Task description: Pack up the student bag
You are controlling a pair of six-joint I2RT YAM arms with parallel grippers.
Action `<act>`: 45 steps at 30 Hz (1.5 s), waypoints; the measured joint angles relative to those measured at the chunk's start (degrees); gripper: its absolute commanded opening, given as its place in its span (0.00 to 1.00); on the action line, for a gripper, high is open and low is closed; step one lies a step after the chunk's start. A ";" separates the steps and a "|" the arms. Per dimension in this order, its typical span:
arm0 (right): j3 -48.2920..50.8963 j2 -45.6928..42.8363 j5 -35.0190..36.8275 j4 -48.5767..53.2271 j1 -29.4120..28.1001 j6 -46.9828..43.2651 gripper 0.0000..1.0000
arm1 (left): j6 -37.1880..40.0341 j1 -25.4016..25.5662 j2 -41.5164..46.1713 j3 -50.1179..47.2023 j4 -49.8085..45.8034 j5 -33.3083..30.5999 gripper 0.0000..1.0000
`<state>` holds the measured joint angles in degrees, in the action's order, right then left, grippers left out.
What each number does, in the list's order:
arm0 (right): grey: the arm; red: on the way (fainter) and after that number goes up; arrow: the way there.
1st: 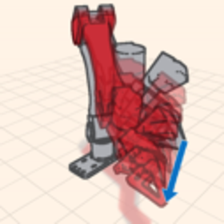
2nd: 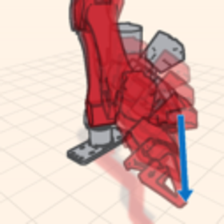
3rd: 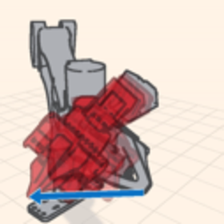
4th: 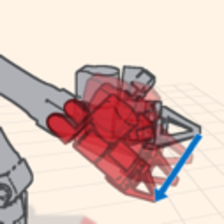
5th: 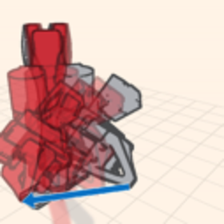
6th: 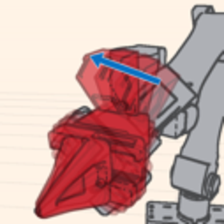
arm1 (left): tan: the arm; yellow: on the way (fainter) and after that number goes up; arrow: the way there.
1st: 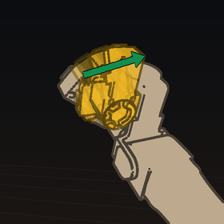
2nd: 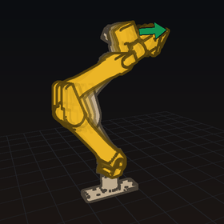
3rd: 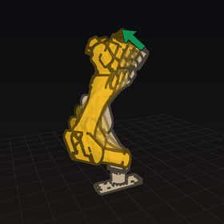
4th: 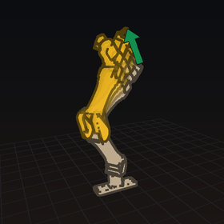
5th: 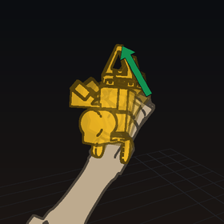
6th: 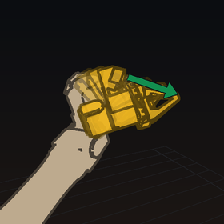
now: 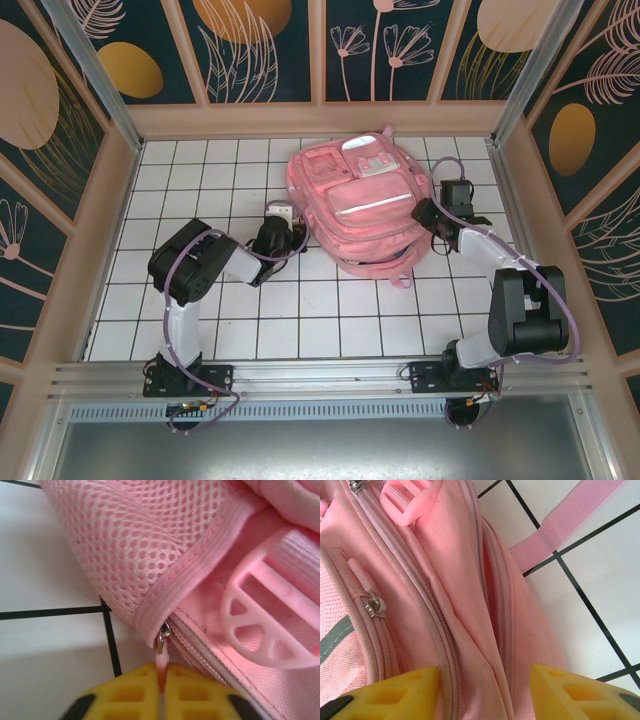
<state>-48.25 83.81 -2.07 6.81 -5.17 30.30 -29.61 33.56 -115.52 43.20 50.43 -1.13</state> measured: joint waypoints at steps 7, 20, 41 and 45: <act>0.00 -0.17 0.04 0.02 -0.02 0.00 0.52 | 0.74 0.00 1.57 -1.44 -1.11 -0.87 0.00; -5.57 -7.17 7.82 2.62 -11.17 -0.42 0.56 | 4.24 3.15 9.25 -5.40 -6.21 -1.11 0.00; -6.80 -1.42 8.48 2.67 -13.86 -0.42 0.56 | 8.59 14.53 13.97 -7.06 -14.43 -4.59 0.00; -6.80 -1.01 8.50 2.36 -13.86 -0.42 0.56 | 8.57 17.99 15.28 -7.08 -16.02 -5.75 0.00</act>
<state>-55.05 82.81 6.44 9.17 -19.03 29.89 -21.04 51.55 -100.25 36.12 34.41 -6.87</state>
